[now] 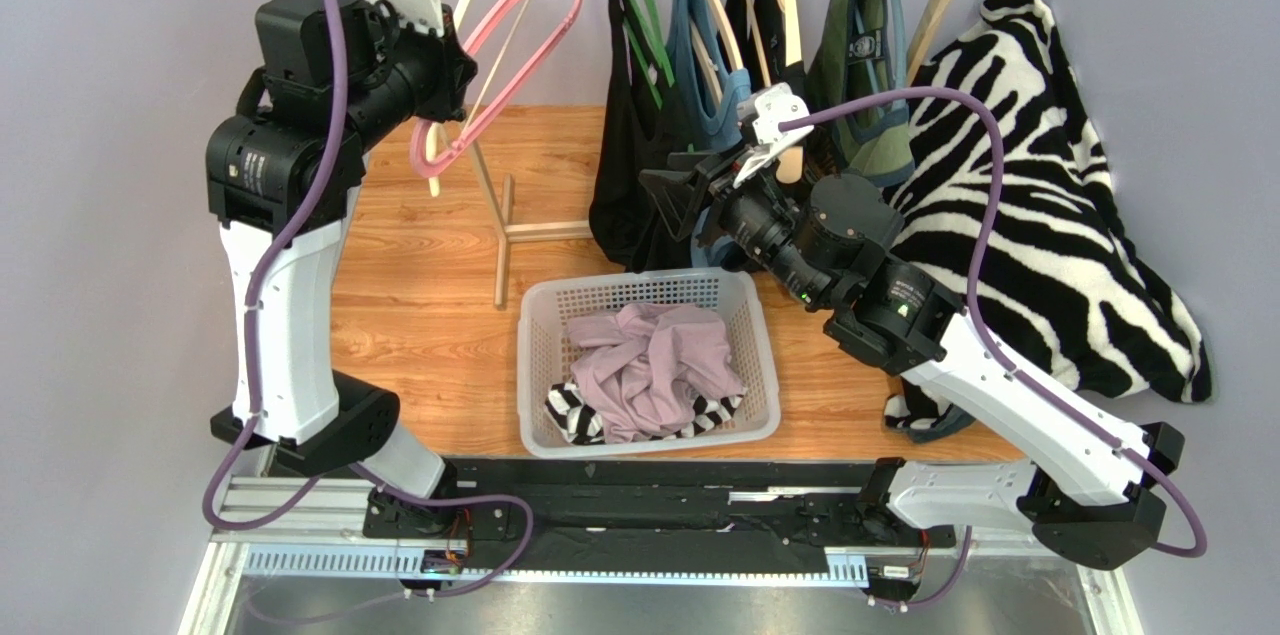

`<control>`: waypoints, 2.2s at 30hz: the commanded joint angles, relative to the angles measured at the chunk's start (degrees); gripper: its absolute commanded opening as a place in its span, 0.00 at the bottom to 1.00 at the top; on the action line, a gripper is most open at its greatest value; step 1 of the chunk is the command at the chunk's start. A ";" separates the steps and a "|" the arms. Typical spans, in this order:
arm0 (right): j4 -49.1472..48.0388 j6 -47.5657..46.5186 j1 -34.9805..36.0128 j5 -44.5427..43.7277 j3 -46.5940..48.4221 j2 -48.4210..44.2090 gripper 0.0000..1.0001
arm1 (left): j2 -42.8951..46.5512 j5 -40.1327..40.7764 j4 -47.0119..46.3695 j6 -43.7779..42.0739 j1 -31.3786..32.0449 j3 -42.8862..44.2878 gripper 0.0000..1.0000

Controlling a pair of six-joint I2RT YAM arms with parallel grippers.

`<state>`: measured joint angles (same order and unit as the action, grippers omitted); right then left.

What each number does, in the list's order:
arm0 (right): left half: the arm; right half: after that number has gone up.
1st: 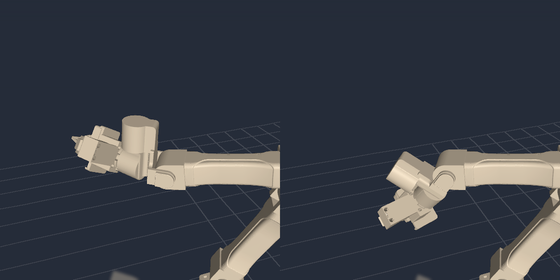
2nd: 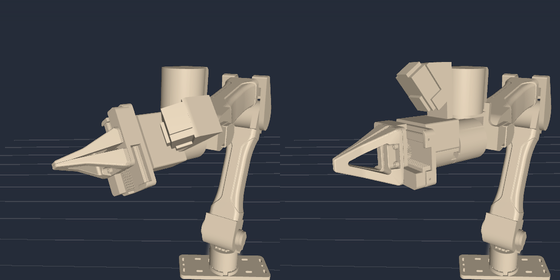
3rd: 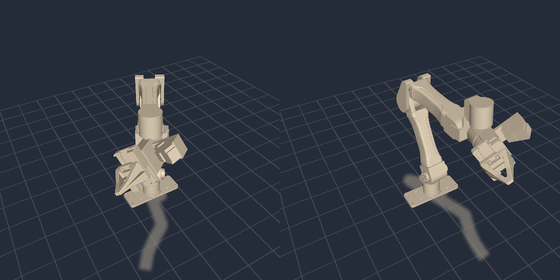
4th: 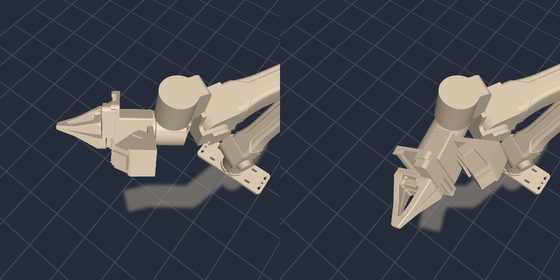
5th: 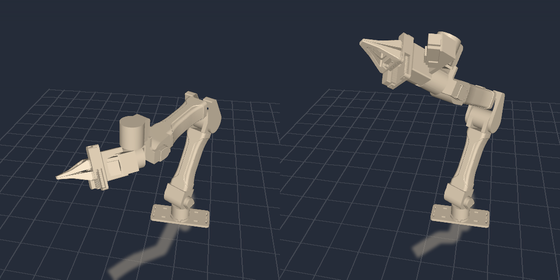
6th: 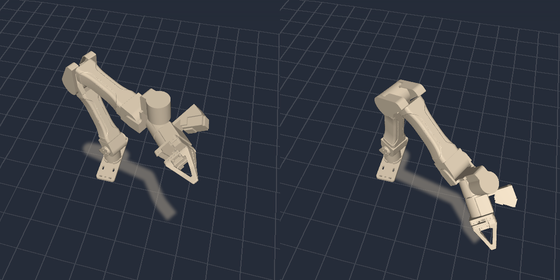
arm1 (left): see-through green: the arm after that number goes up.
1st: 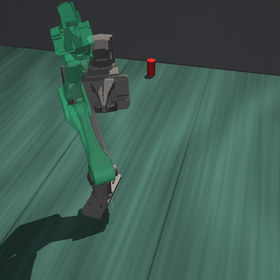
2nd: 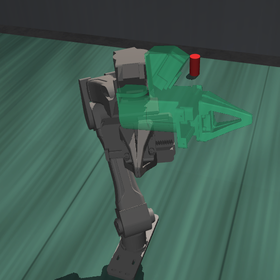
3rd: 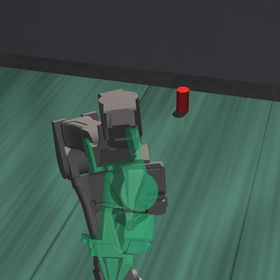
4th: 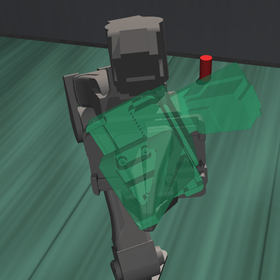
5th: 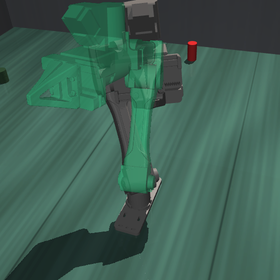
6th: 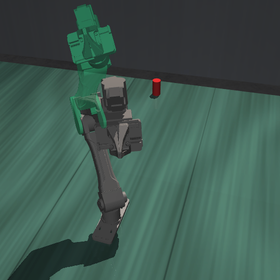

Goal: Remove the tank top from the hanger
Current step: Place the hanger at the clothesline, then pick up the hanger from the clothesline.

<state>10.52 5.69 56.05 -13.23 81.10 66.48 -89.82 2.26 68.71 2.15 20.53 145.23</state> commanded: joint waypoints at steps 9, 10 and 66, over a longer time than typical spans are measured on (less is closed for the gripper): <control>-1.82 1.16 -0.33 0.93 -1.47 -2.41 0.44 | -2.73 2.04 -3.67 0.31 -0.23 2.17 0.00; -1.82 1.07 -0.33 0.84 -1.47 -2.58 0.44 | -2.81 2.13 -3.58 0.22 -0.23 1.64 0.00; 21.75 -0.67 -5.17 -14.36 36.67 25.37 0.00 | 30.58 -12.90 -5.07 -5.76 -0.23 -26.57 0.99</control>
<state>37.17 9.69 50.00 -24.82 114.48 90.41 -59.83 -11.49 65.34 -3.11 20.53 119.48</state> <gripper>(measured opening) 0.070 0.987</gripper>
